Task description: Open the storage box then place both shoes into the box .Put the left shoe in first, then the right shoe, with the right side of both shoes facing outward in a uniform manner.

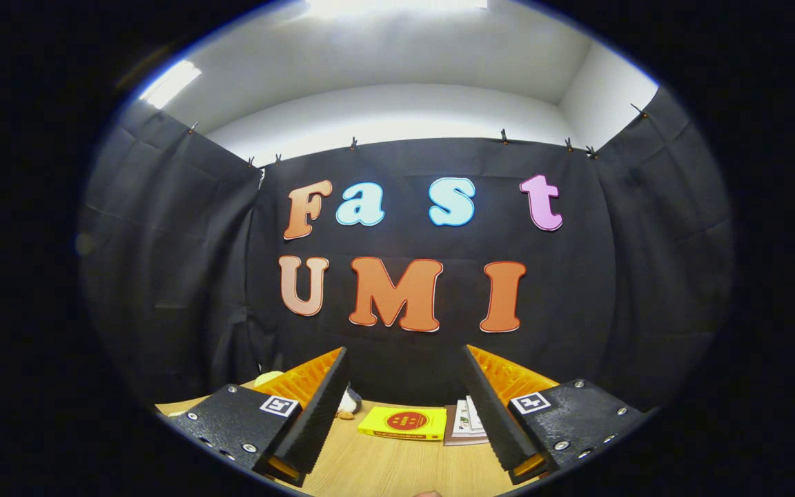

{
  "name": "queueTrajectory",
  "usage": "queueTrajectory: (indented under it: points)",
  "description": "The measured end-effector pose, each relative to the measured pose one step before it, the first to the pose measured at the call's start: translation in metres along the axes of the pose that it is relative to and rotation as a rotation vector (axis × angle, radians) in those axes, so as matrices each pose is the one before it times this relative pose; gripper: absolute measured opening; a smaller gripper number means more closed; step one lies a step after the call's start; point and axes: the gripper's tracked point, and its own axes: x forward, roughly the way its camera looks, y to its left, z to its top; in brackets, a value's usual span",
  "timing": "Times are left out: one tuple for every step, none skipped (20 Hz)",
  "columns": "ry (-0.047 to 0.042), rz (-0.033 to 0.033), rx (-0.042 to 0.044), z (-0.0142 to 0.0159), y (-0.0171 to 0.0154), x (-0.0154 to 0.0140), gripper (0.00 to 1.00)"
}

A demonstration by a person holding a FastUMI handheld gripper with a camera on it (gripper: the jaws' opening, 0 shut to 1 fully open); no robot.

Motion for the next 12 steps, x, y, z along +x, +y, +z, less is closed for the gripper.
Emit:
queueTrajectory:
  points:
    - [-0.00482,-0.00317,-0.00143,-0.00012,-0.00066,0.00131,0.96]
    - [0.00006,-0.00476,-0.00136,-0.00044,-0.00055,-0.00006,0.96]
    - [0.00201,-0.00396,0.00099,-0.00038,0.00013,0.00086,0.96]
    - [0.00108,0.00192,0.00209,-0.00008,0.00146,0.00022,0.96]
    - [0.00064,0.00137,0.00186,0.00035,0.00255,0.00009,0.96]
    - [-0.0005,0.00522,-0.00004,-0.00045,0.00299,0.00047,0.96]
    - [-0.0027,-0.00101,-0.00234,0.0012,0.00109,0.00008,0.96]
    - [-0.00528,0.00088,-0.00173,0.00103,0.00201,0.0001,0.96]
    - [-0.00785,0.00219,-0.00227,0.00169,0.00175,0.00076,0.96]
    - [-0.00968,0.00751,-0.00213,0.00207,0.00353,-0.00082,0.96]
    - [-0.00803,0.00654,-0.0034,0.00147,0.00355,0.00085,0.96]
    - [-0.00552,0.0051,-0.00399,0.00055,0.00252,-0.0012,0.96]
